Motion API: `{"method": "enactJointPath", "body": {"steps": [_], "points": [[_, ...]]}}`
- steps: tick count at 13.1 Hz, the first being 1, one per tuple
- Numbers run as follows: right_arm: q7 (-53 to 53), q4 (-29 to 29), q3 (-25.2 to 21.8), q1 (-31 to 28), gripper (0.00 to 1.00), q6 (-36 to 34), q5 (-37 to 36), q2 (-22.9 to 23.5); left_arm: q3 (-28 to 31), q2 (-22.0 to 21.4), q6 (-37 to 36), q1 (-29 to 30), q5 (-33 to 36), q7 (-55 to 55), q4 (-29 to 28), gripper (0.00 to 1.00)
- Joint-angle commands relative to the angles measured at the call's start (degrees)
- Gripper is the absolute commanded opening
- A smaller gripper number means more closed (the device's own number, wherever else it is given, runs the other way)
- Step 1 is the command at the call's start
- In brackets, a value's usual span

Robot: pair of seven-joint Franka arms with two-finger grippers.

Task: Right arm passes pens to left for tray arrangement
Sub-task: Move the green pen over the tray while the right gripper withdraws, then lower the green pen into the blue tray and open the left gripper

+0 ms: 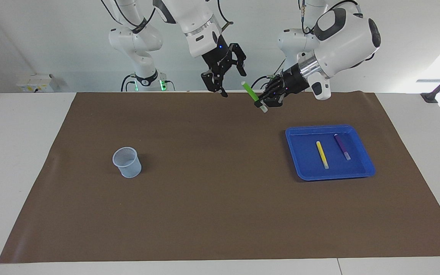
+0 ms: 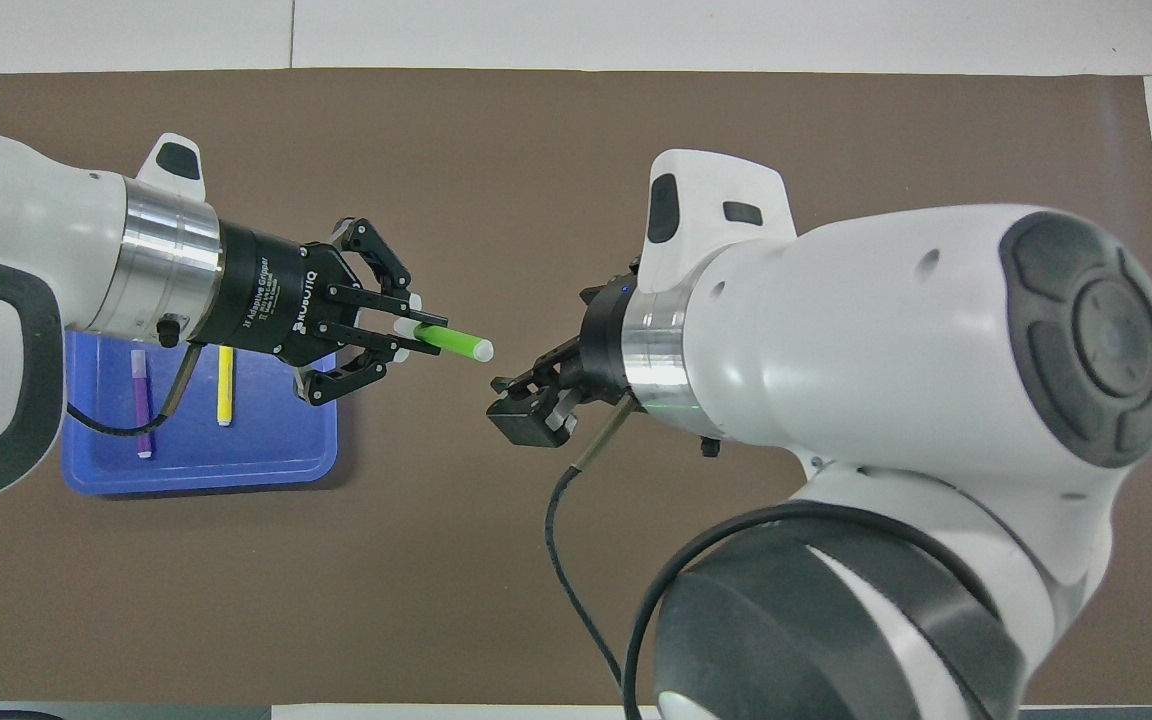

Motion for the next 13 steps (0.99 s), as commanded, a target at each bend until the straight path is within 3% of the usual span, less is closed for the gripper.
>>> {"method": "enactJointPath", "body": {"steps": [1,5,11,13], "points": [[0.50,-0.37,-3.51,-0.65,1.00,-3.08,-1.88,-0.61,0.04,-3.39,-0.66,3.66,-0.54,13.83,-5.45,0.00],[4.19,-4.39,-10.45,0.14,1.00,-5.11,-6.63,-2.79,0.30,-3.49,-1.37,8.23,5.68,36.96,-8.62,0.00],[12.34,-10.12,-21.87,0.41,1.00,-4.76,-10.59,-4.91,0.30,2.83,0.47,10.88,24.03,66.41,-9.94,0.00],[18.85,-10.57,-25.91,1.72,1.00,-5.89,-13.56,-5.18,0.30,3.98,5.28,10.79,29.75,73.63,-12.39,0.00]]}}
